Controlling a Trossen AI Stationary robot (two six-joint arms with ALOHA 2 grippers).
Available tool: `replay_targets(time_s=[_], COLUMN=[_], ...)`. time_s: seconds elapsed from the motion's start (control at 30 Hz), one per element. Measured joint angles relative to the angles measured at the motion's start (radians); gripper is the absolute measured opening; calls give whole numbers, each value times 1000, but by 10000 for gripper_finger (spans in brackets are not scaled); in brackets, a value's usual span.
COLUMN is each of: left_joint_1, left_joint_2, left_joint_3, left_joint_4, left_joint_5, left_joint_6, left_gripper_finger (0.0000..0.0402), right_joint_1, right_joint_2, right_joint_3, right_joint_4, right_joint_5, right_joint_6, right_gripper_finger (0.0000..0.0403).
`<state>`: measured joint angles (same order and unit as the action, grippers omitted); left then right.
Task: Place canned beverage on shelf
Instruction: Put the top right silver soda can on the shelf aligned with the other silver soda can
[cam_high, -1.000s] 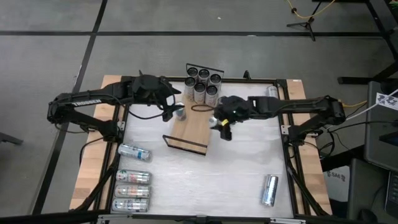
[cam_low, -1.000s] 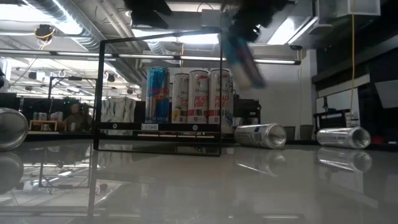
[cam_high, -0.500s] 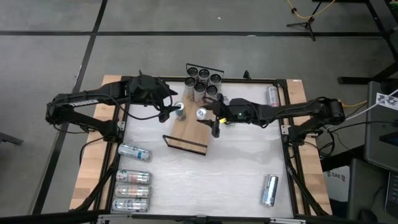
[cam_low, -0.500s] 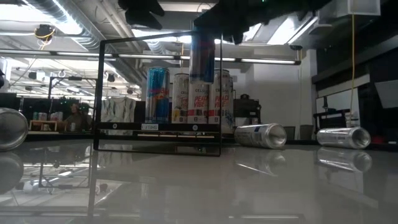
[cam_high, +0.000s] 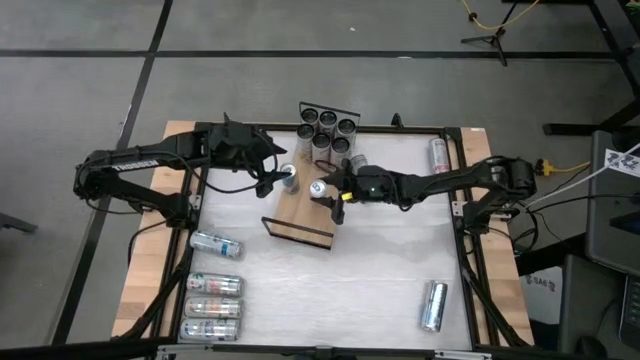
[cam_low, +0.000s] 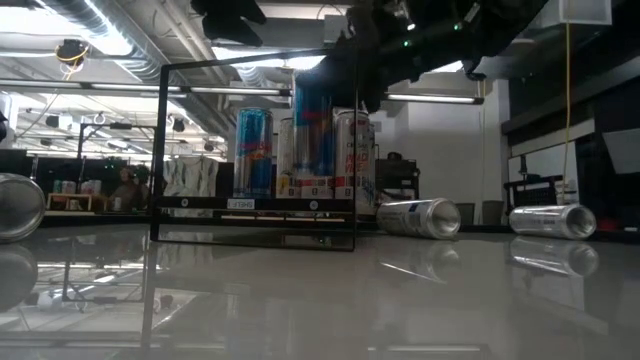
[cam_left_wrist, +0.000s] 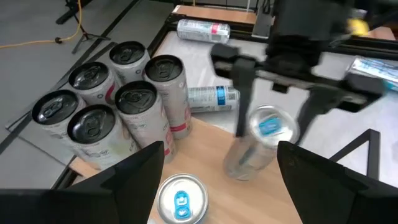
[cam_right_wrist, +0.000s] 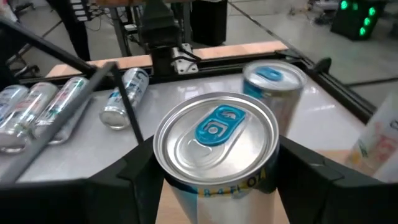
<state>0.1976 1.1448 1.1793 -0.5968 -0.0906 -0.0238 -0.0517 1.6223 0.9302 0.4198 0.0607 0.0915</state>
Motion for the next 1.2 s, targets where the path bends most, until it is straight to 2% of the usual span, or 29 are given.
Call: replay_targets(time_s=[0.23, 0.53, 1.2], left_joint_1=[-46, -74, -98], left_joint_2=[16, 51, 126], left_joint_3=[0, 1, 1], left_joint_4=[21, 40, 108], left_joint_5=[0, 0, -1], left_joint_6=[7, 8, 10], left_gripper_finger=[304, 304, 304], right_joint_1=[-52, -53, -54], right_joint_2=[46, 93, 93], right_joint_3=[1, 2, 2], right_joint_4=[18, 61, 54], right_joint_5=[-34, -54, -54], right_joint_6=[87, 91, 85], right_gripper_finger=[241, 241, 242])
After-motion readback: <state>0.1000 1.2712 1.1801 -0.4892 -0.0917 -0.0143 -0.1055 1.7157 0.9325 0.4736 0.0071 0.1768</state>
